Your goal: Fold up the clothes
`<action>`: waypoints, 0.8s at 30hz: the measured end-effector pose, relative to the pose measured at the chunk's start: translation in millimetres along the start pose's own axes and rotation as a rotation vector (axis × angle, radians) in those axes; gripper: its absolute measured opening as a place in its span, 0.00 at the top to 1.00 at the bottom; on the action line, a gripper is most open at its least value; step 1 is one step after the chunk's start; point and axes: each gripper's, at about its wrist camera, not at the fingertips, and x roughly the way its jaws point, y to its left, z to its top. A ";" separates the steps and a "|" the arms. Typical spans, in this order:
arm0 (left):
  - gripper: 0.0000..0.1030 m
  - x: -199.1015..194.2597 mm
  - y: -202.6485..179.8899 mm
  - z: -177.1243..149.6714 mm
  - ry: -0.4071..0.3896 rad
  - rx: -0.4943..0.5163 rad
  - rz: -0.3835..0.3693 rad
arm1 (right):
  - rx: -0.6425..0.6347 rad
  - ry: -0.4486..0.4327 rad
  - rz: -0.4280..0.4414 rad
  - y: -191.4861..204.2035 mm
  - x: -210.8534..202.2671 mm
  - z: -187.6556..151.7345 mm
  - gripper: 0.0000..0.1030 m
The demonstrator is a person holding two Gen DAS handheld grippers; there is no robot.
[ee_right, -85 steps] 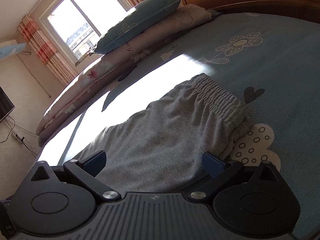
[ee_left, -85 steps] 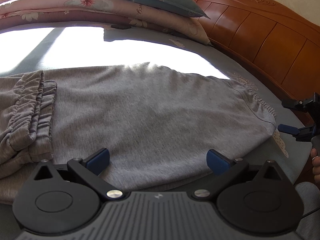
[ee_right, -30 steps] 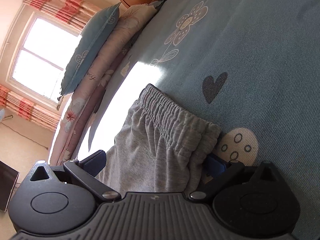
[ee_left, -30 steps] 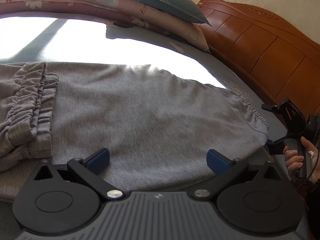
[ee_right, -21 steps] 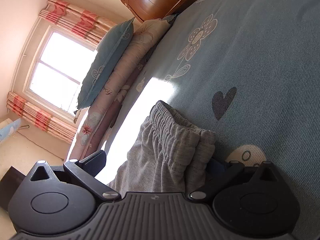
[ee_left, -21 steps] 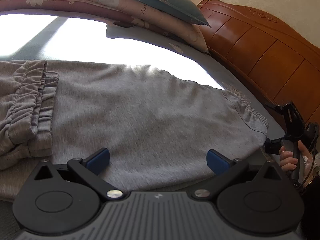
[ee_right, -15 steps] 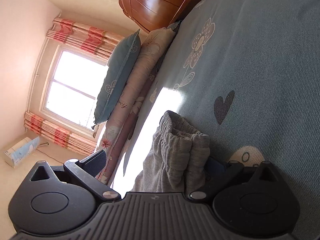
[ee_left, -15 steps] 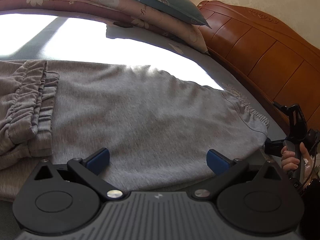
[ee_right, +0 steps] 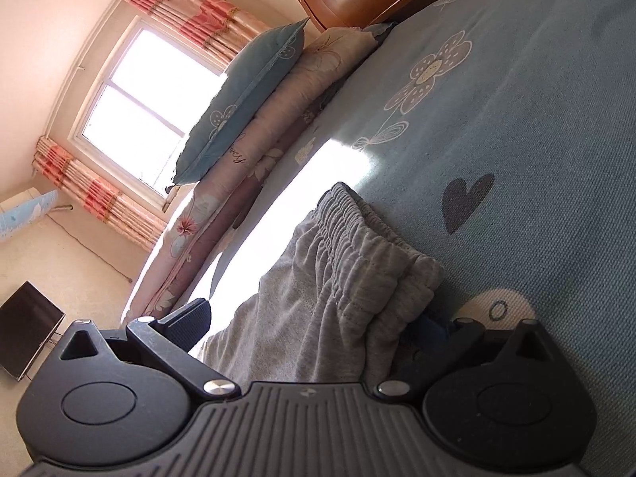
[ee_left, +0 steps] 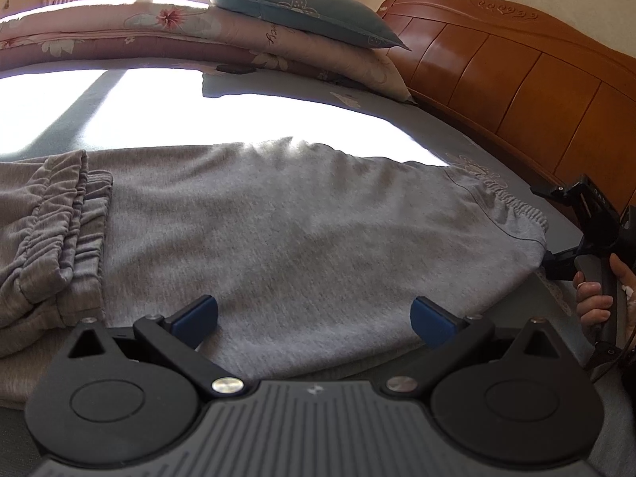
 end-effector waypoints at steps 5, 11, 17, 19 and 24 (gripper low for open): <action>0.01 -0.4 -56.7 9.4 -0.086 0.247 0.114 | 0.093 -0.003 0.109 -11.5 -9.1 7.7 0.00; 0.01 41.9 -171.2 34.9 -0.106 0.553 0.066 | 0.166 0.024 0.212 -22.1 -13.5 14.9 0.00; 0.01 89.7 -253.4 35.5 -0.112 0.749 0.014 | 0.194 0.041 0.316 -26.3 -19.2 21.1 0.00; 0.01 98.8 -268.3 29.6 -0.109 0.800 0.010 | 0.194 0.049 0.336 -27.8 -21.5 22.9 0.00; 0.01 126.3 -295.9 12.2 -0.130 0.973 0.106 | 0.203 0.067 0.374 -31.5 -24.2 26.5 0.00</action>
